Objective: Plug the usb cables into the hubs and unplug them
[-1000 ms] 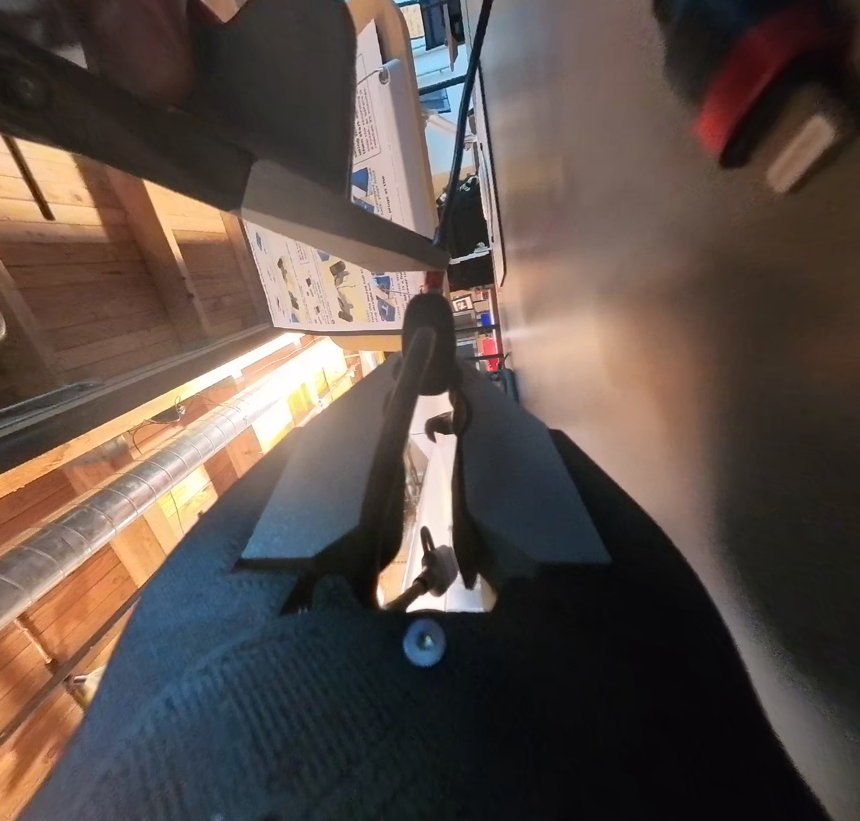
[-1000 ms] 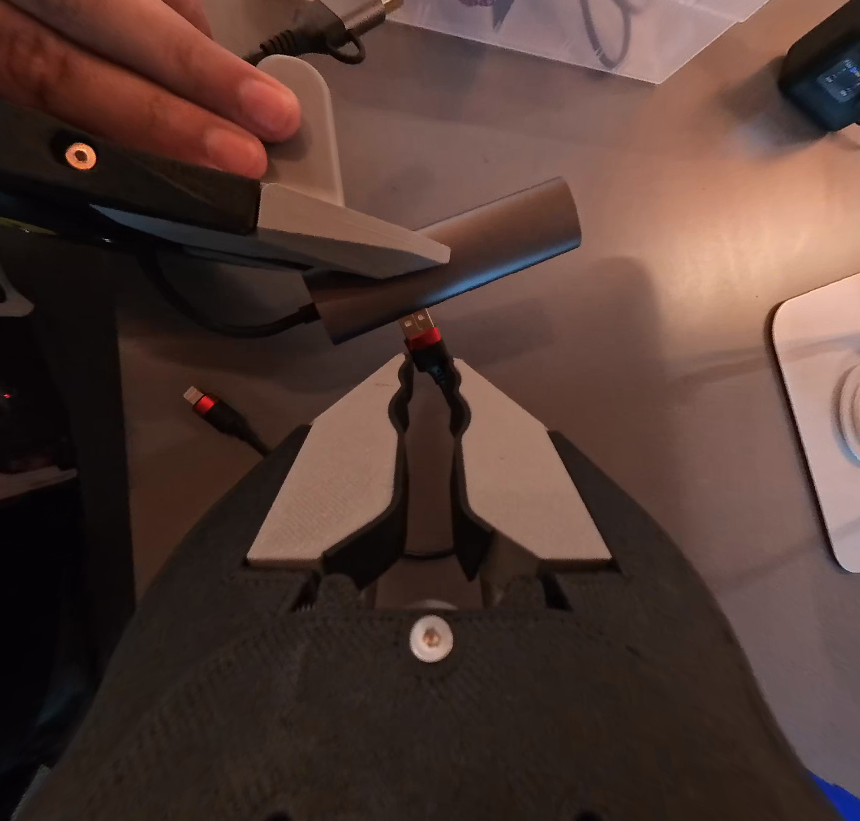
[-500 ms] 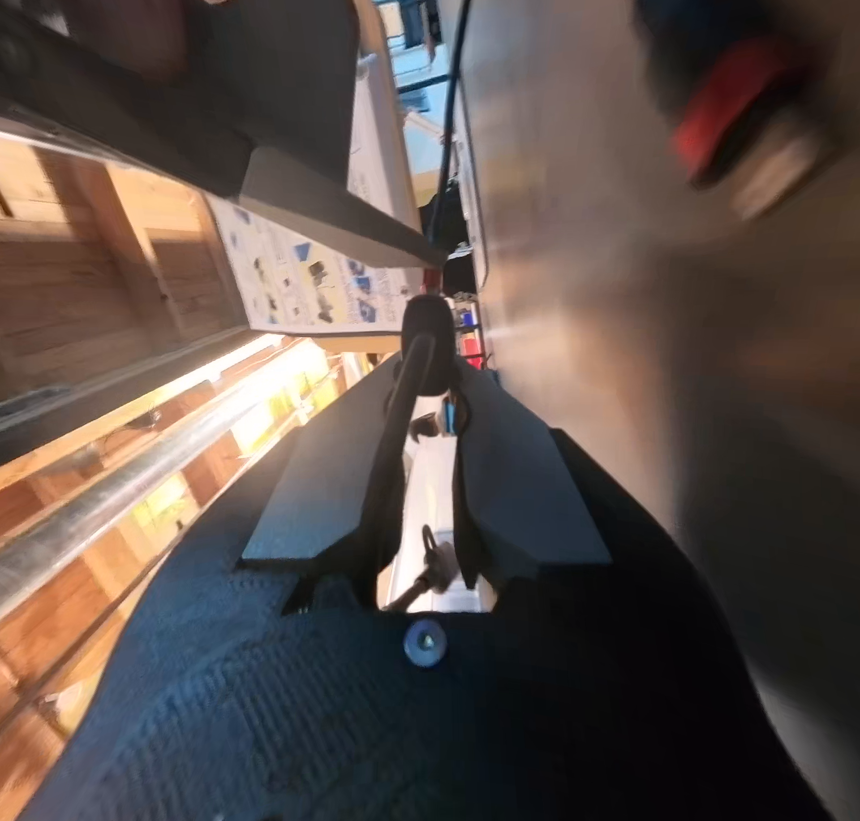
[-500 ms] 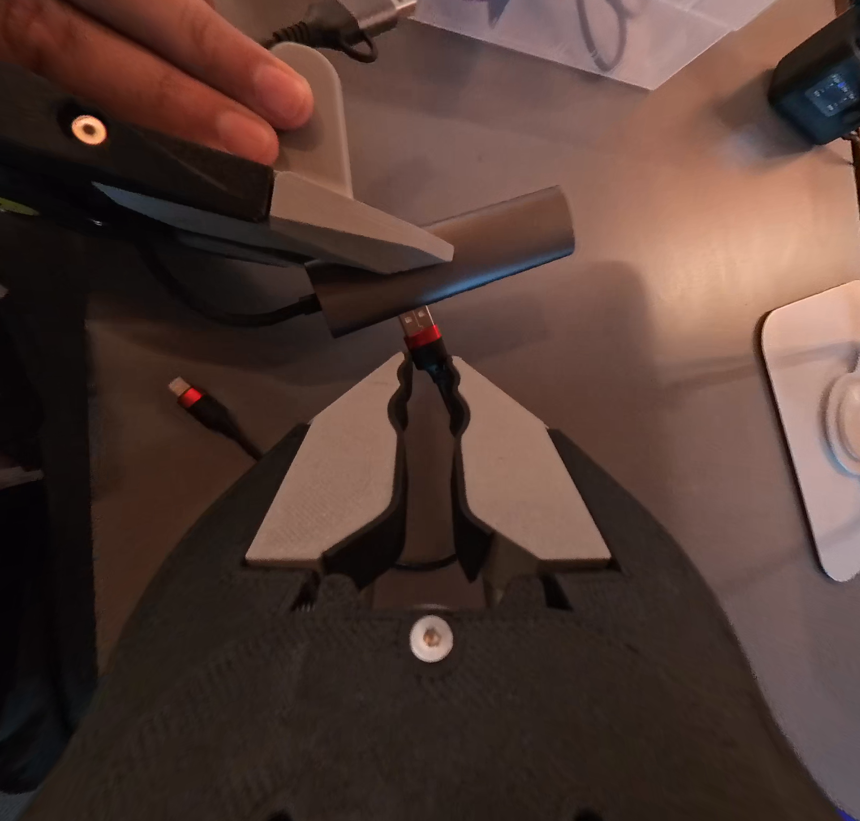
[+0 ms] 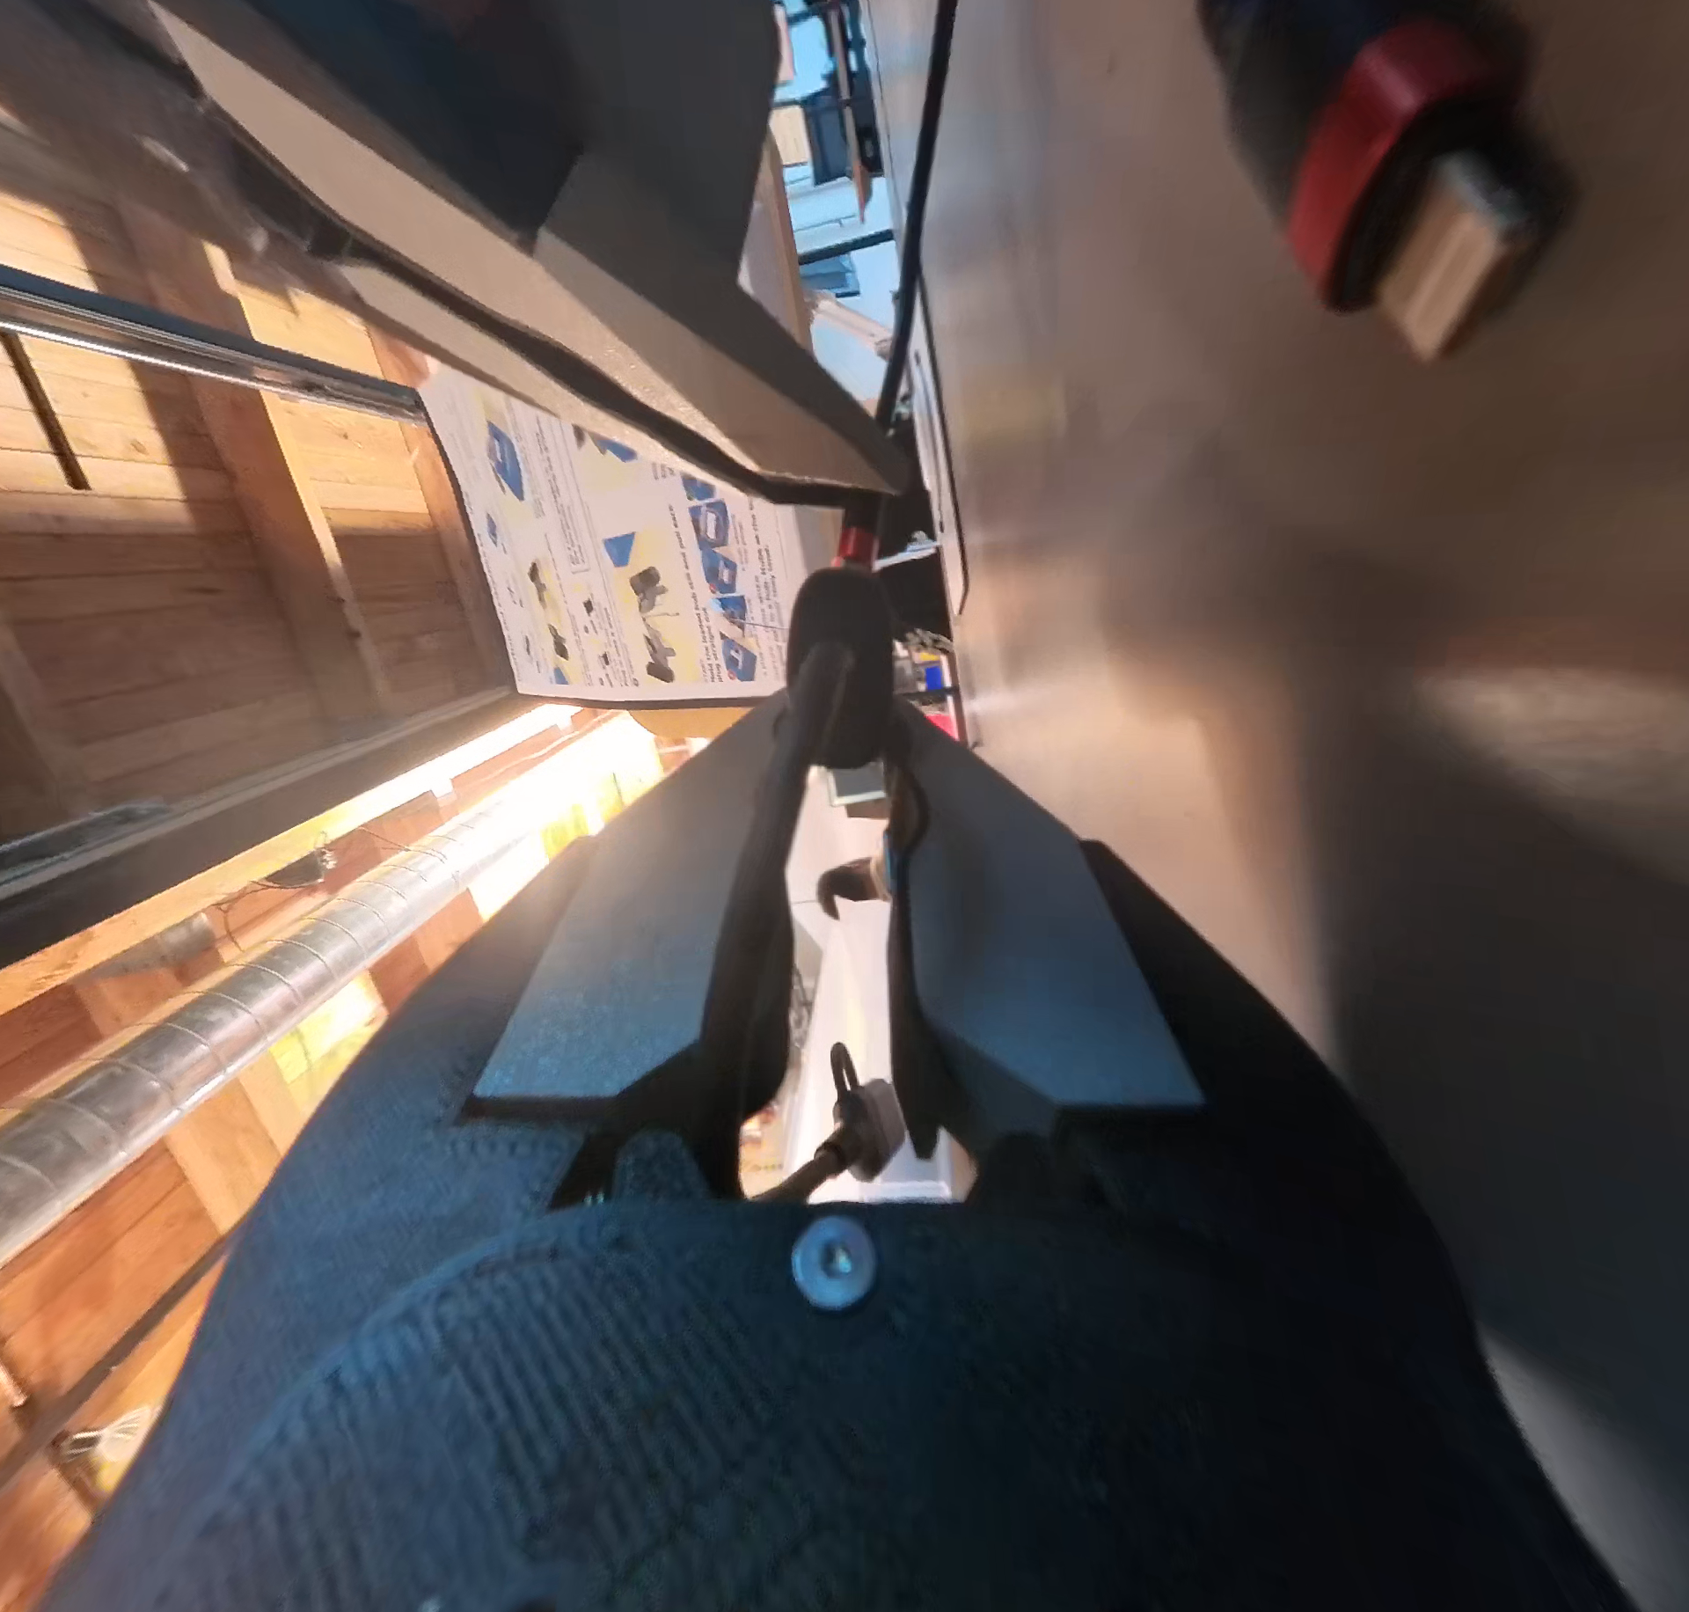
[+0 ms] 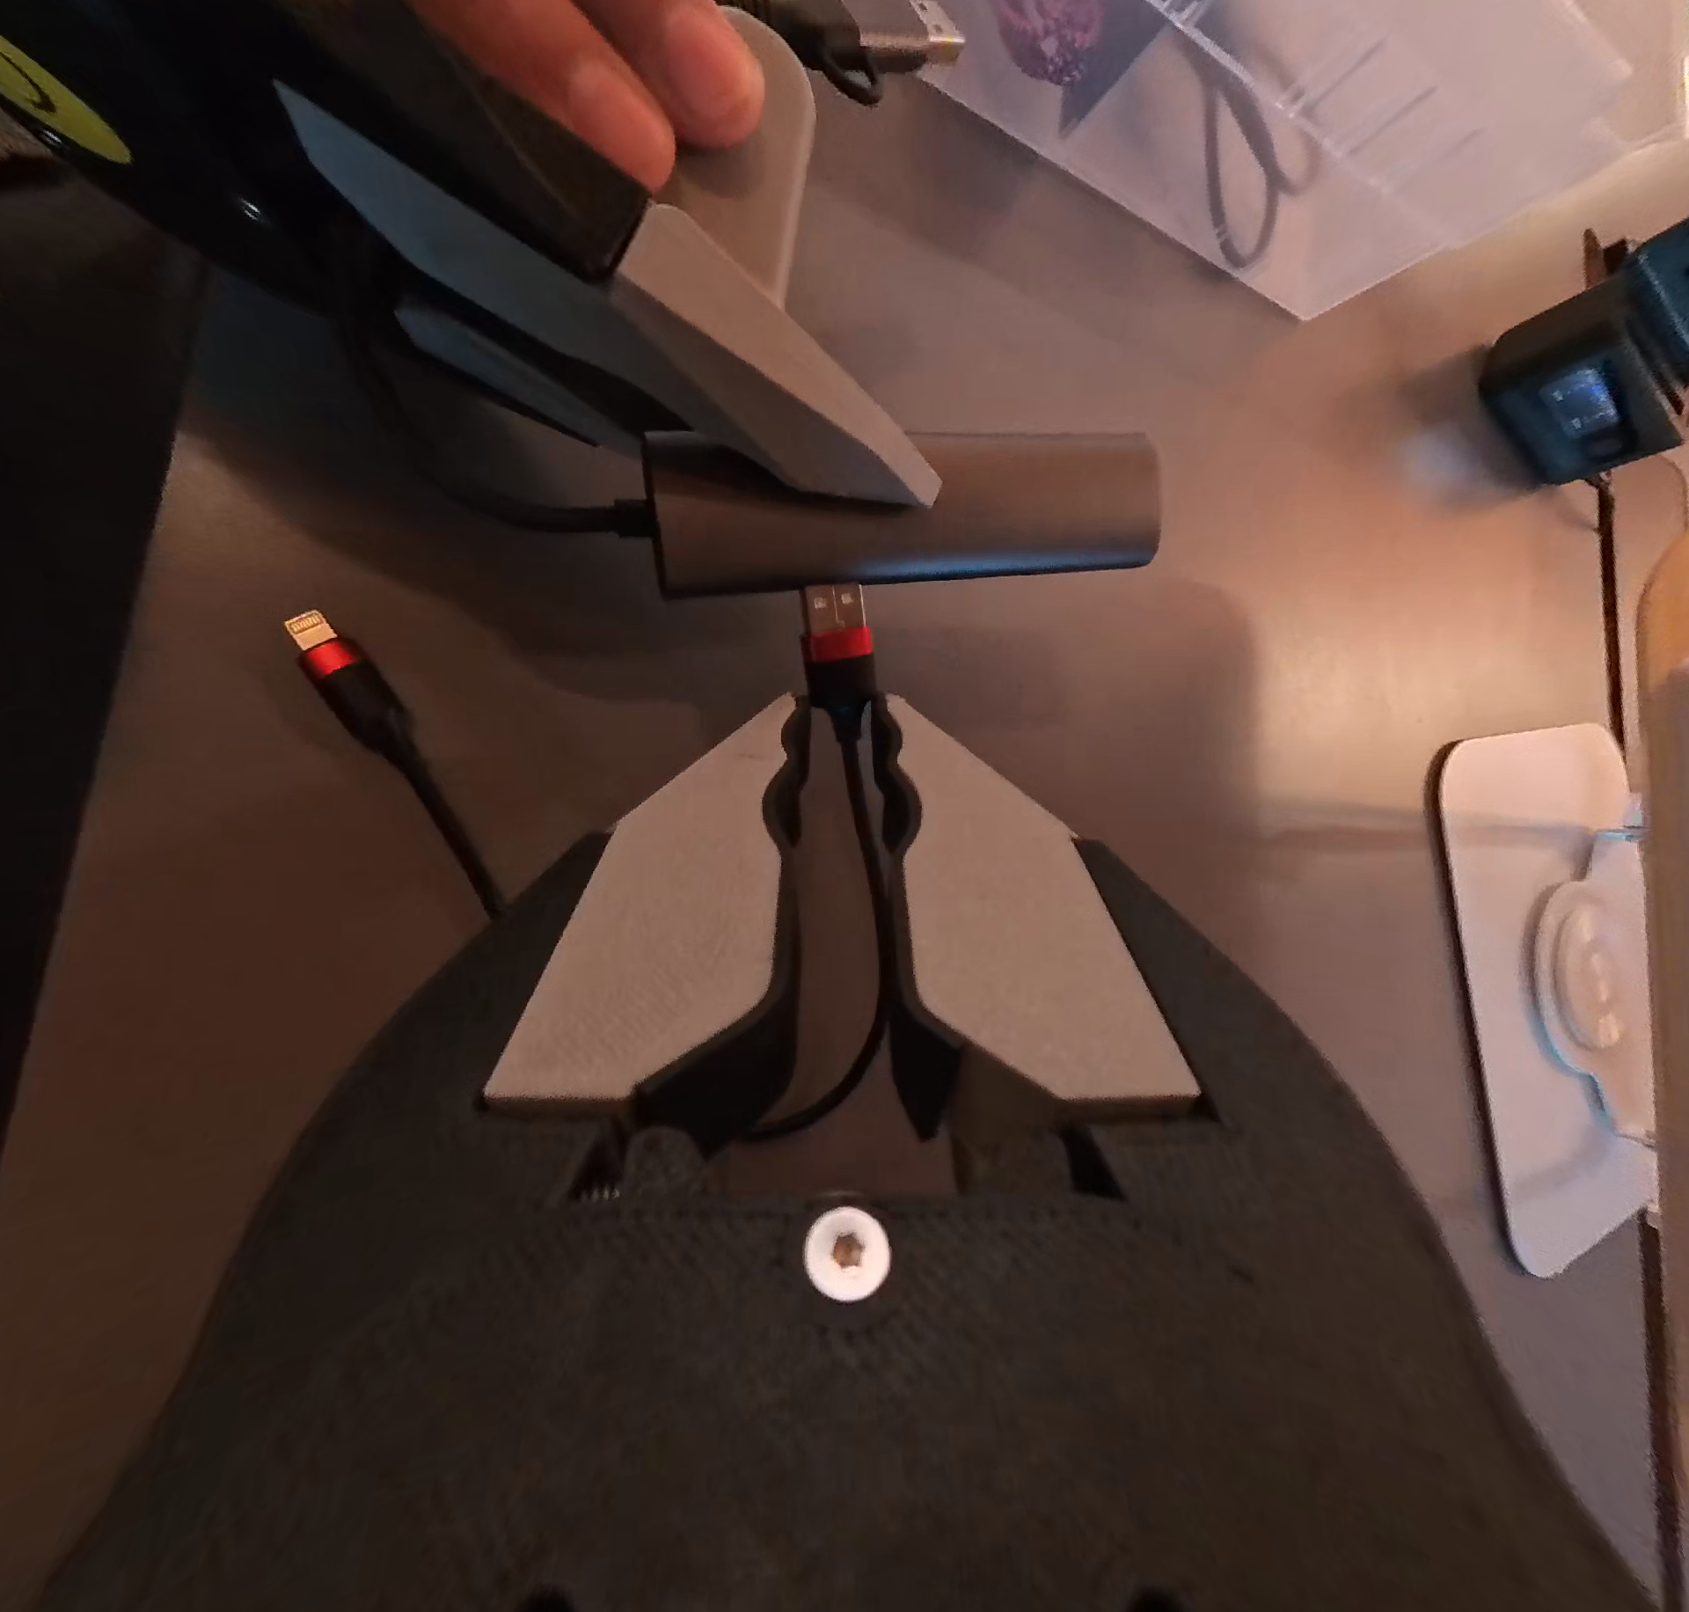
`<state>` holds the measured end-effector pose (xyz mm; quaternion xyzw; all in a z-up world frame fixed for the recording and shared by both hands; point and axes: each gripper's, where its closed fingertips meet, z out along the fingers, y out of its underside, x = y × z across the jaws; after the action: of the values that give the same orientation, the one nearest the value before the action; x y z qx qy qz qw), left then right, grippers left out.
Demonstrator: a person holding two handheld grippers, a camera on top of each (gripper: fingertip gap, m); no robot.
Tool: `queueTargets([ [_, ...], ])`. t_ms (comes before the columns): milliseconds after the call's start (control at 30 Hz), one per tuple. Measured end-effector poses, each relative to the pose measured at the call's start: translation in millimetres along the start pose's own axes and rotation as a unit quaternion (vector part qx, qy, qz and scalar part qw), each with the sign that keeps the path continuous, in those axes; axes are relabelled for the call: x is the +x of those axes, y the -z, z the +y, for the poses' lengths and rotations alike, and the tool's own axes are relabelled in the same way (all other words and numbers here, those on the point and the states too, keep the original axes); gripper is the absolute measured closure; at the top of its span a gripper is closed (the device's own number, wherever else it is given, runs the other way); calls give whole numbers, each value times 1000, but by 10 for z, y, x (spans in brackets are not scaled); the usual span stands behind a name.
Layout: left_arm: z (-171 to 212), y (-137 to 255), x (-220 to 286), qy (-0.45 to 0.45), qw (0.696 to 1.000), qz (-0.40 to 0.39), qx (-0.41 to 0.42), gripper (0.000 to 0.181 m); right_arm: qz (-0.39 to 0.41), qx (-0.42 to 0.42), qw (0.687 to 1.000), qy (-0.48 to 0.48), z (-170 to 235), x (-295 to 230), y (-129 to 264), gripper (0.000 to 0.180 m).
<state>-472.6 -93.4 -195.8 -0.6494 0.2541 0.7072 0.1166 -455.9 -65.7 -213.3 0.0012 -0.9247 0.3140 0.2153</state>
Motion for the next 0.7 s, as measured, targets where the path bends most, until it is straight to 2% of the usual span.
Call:
queueTargets([
  [167,-47,24,-33,-5,1000,-13,15,167,-22,13,1000,-10,47,-22,49,168],
  [333,-51,26,-32,-3,1000,-13,17,167,-11,-9,1000,10,121,-26,12,178],
  [700,-66,36,-45,-1,1000,-16,19,167,-31,6,999,-8,69,-59,27,177],
])
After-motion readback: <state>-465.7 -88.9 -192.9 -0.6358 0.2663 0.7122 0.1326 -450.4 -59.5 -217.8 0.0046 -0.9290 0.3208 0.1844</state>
